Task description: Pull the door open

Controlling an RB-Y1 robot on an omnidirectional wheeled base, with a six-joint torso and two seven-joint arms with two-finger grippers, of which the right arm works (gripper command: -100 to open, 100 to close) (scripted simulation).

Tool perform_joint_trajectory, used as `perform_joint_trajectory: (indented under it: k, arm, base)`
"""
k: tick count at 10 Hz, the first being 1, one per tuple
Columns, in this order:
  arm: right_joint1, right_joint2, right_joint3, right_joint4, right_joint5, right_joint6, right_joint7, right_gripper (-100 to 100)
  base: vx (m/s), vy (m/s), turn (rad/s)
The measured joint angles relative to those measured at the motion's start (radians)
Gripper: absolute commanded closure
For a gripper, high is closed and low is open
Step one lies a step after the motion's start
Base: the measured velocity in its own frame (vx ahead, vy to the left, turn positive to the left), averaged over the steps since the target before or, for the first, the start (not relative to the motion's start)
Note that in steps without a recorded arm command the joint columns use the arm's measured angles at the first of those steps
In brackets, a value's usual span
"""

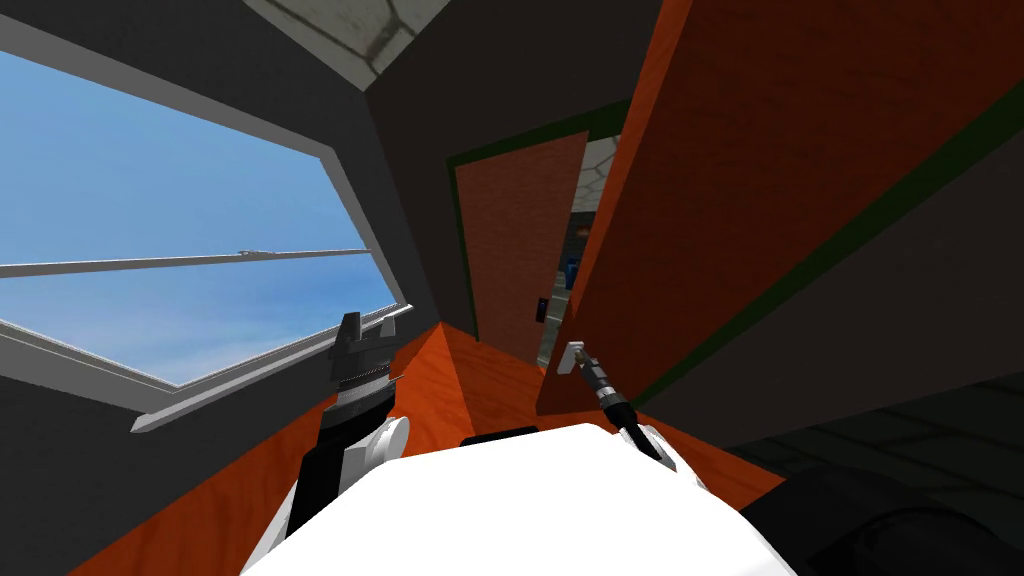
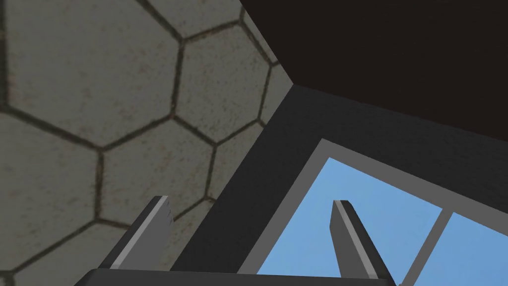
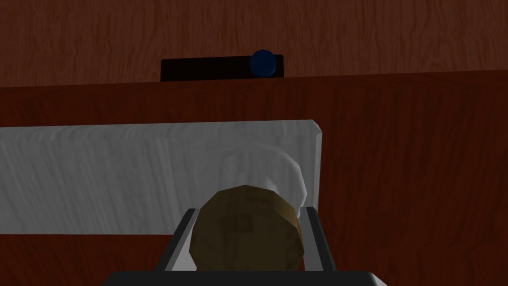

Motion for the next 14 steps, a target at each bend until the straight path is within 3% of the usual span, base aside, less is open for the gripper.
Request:
perform_joint_trajectory:
  k: [3, 5, 12, 14]
  arm:
    - [0.040, -0.032, 0.012, -0.005, 0.003, -0.047, -0.030, 100]
    - [0.049, -0.040, 0.013, 0.002, 0.004, -0.057, -0.036, 100]
    - [0.085, -0.104, 0.027, 0.025, 0.012, -0.158, -0.085, 100]
    - [0.095, -0.112, 0.030, 0.031, 0.013, -0.170, -0.093, 100]
  base:
    - [-0.194, -0.052, 0.089]
    - [-0.195, -0.062, 0.135]
    - [-0.225, -0.077, 0.141]
    - [-0.101, -0.032, 0.052]
